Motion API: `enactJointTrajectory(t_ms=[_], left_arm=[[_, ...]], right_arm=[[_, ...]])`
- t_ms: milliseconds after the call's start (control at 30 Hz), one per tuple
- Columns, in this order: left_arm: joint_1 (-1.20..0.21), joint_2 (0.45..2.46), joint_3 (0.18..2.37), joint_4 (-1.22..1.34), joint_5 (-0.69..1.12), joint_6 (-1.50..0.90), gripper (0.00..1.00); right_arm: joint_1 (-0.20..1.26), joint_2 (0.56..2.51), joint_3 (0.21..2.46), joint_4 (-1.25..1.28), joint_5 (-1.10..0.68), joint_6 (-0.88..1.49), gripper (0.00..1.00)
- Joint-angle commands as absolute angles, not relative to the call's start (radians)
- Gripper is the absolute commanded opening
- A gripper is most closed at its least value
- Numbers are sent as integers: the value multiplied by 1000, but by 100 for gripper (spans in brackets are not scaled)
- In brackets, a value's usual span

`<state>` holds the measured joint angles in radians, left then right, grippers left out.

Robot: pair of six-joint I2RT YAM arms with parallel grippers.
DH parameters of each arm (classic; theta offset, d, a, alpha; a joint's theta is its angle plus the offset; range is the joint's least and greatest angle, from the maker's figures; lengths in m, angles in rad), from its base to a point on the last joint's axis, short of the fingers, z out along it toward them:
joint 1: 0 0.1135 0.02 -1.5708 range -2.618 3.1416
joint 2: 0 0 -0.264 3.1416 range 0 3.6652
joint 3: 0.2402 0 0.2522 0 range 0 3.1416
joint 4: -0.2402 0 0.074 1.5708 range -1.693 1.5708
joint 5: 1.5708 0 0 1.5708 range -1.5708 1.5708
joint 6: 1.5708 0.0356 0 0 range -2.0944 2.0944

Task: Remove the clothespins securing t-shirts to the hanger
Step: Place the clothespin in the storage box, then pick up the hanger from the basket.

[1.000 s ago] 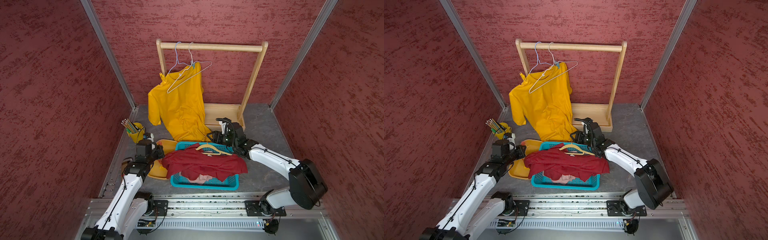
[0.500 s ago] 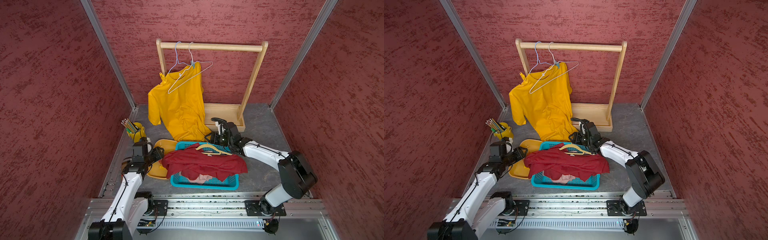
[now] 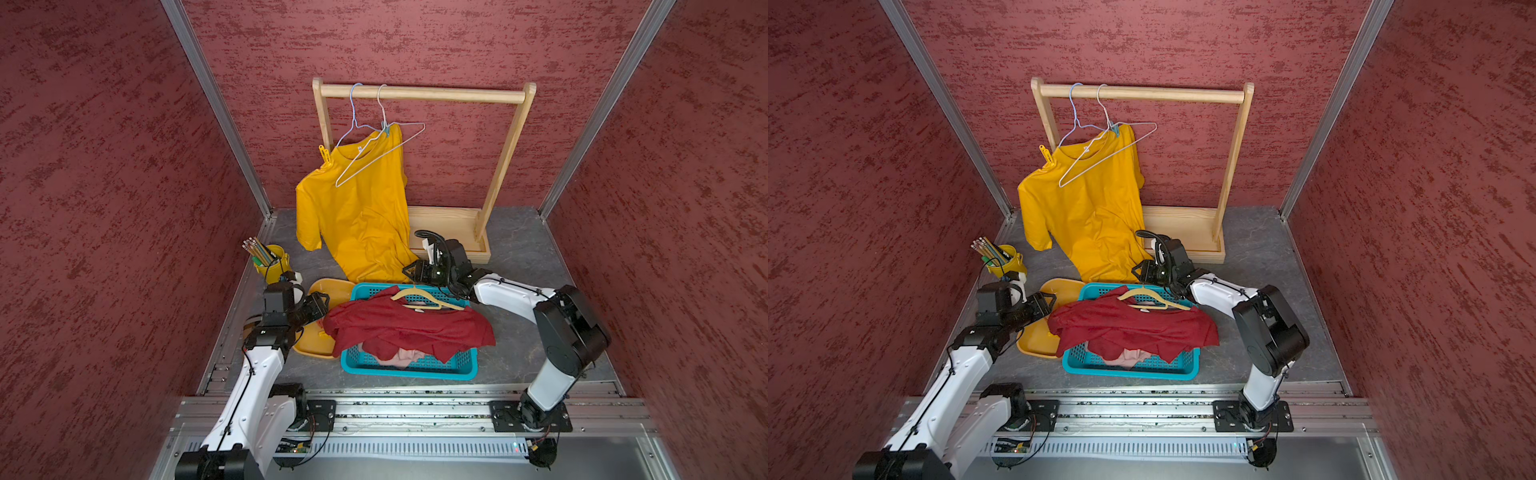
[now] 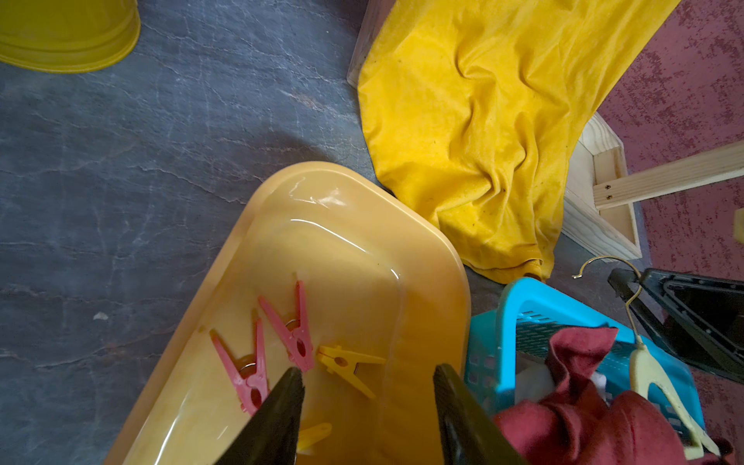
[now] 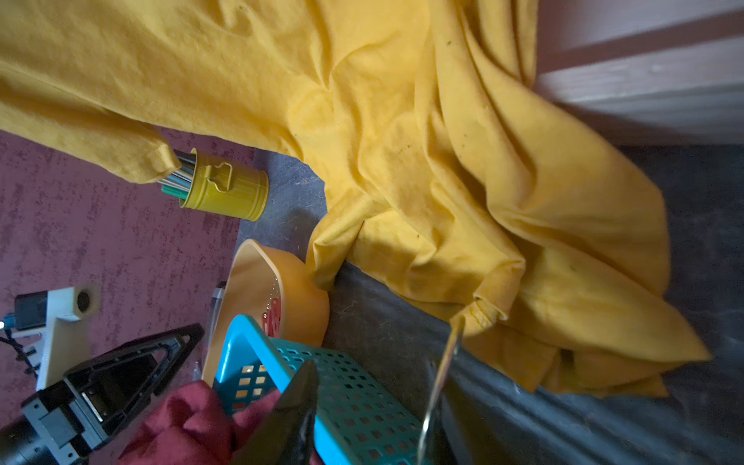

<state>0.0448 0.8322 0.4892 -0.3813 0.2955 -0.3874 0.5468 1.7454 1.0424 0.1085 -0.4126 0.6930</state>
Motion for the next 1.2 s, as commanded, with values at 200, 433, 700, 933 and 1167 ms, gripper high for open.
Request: enactJointTrajectory(t_ms=[200,433,700,933,1167], left_arm=[[45,841,558,-338,338,-344,54],[34,814,596,-239,482,-315,55],[-264,775,735,-165,516,-32,55],[-592,941,1015,-397,436,249,57],[-790,1106,1133,-509,306,370,61]], right_arm=[[538,1688,1063,109,-412,650,6],[538,1505,1047,142,-396,589,0],[538,1292,1041,179,-361,558,0],[541,1172,1012,218,-350,503,0],[542,1109,991,225,-347,472,0]])
